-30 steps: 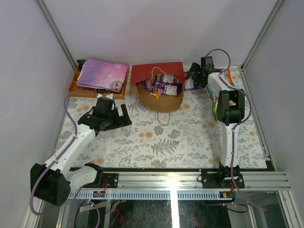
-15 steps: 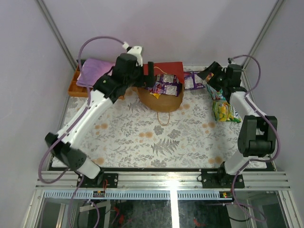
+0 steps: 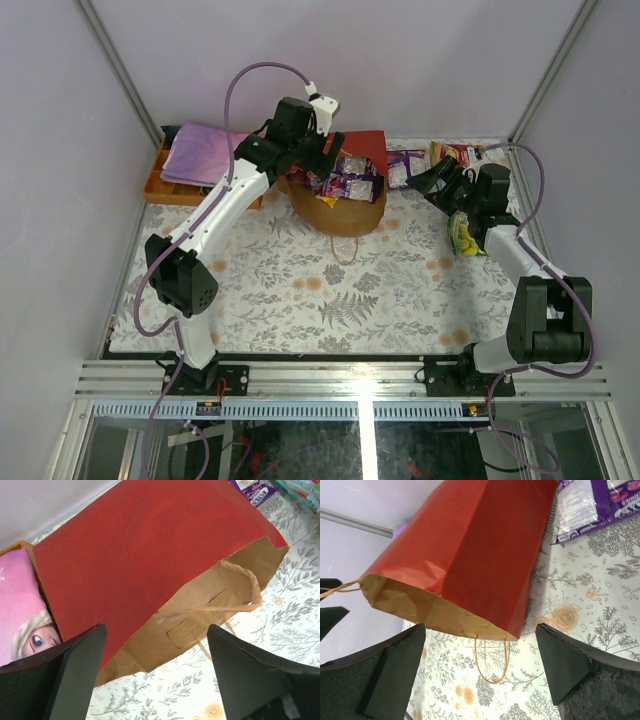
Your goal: Take the snacks out of the paper bag
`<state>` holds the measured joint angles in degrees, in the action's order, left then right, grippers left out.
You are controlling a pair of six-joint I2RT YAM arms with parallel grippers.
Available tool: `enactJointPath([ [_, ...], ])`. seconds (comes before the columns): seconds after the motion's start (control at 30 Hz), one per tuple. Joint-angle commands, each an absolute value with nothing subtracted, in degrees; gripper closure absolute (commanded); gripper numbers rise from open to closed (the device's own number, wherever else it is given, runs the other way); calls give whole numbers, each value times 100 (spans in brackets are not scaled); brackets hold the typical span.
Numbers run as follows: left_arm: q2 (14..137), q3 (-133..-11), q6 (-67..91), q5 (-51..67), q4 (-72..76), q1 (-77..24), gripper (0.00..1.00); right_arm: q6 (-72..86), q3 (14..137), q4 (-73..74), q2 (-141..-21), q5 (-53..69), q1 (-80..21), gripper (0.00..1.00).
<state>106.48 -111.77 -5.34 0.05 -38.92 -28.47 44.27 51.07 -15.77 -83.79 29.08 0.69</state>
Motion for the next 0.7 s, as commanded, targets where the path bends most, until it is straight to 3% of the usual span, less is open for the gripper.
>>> enactJointPath([
  [0.0,10577,-11144,-873,262,-3269,-2847,27,4443,5133,-1994,-7999,3193,37,1],
  [0.2,10307,-10586,-700,657,-2388,-2886,58,4318,4803,-1919,-7821,2805,-242,0],
  [0.27,10216,-10389,-624,750,-2148,-2894,69,4155,4744,-1728,-7733,2432,-634,0],
  [0.4,10211,-10291,-450,856,-1942,-2904,80,4064,4245,-1967,-7530,1509,-1676,0],
  [0.5,10286,-10265,-315,823,-1901,-2939,100,4031,3930,-2229,-7480,758,-2388,0],
  [0.67,10274,-9979,-195,637,-1667,-2973,100,3764,4036,-2392,-7852,-203,-3267,3],
])
